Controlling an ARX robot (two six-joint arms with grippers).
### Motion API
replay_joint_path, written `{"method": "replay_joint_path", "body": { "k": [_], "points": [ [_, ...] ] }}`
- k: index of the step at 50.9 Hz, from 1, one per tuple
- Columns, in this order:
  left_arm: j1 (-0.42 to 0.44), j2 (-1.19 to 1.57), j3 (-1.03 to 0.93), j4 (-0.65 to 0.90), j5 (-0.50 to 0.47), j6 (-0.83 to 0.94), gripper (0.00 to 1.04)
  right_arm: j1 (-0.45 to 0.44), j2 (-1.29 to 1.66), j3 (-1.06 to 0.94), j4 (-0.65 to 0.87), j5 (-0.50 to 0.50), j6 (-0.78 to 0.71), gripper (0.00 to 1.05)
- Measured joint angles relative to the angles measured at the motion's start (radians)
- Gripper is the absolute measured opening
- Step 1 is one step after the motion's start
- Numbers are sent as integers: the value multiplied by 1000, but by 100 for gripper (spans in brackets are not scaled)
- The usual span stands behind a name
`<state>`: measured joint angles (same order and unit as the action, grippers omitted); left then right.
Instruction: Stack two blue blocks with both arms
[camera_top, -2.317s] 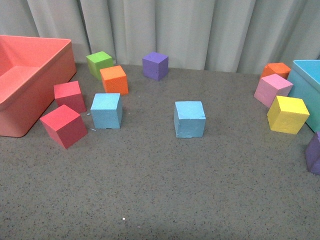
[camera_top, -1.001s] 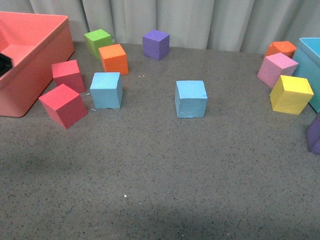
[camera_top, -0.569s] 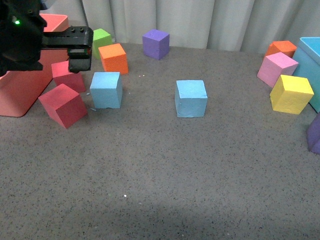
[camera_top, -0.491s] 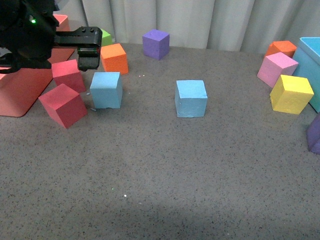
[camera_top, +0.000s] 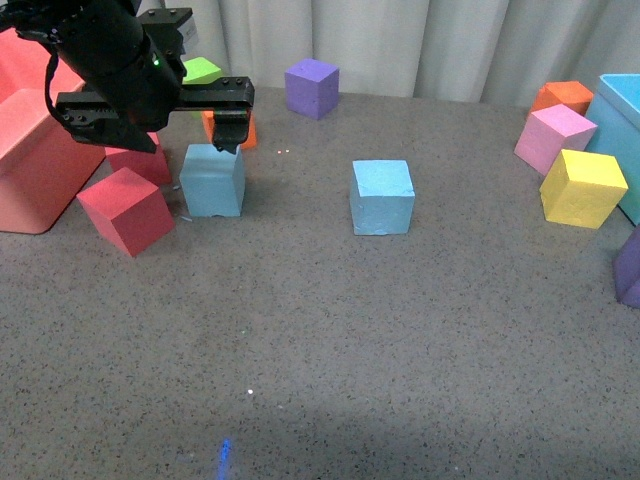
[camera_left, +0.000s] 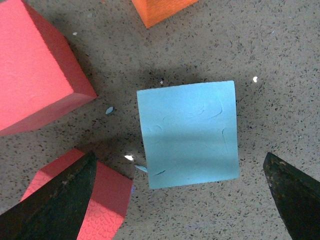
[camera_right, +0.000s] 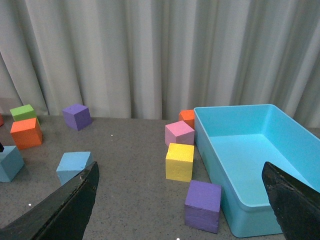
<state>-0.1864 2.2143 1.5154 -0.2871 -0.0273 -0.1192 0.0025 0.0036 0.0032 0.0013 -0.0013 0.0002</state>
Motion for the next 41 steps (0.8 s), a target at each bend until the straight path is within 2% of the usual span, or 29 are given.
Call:
{"method": "replay_joint_path", "body": {
  "k": [11, 27, 41],
  "points": [
    [-10, 84, 101, -65, 27, -30, 98, 0, 0, 0, 0, 0, 0, 95],
    [-17, 187, 202, -132, 6, -63, 98, 0, 0, 0, 0, 0, 0, 95],
    [-19, 202, 203, -118, 0, -72, 61, 0, 0, 0, 0, 0, 0, 95]
  ]
}}
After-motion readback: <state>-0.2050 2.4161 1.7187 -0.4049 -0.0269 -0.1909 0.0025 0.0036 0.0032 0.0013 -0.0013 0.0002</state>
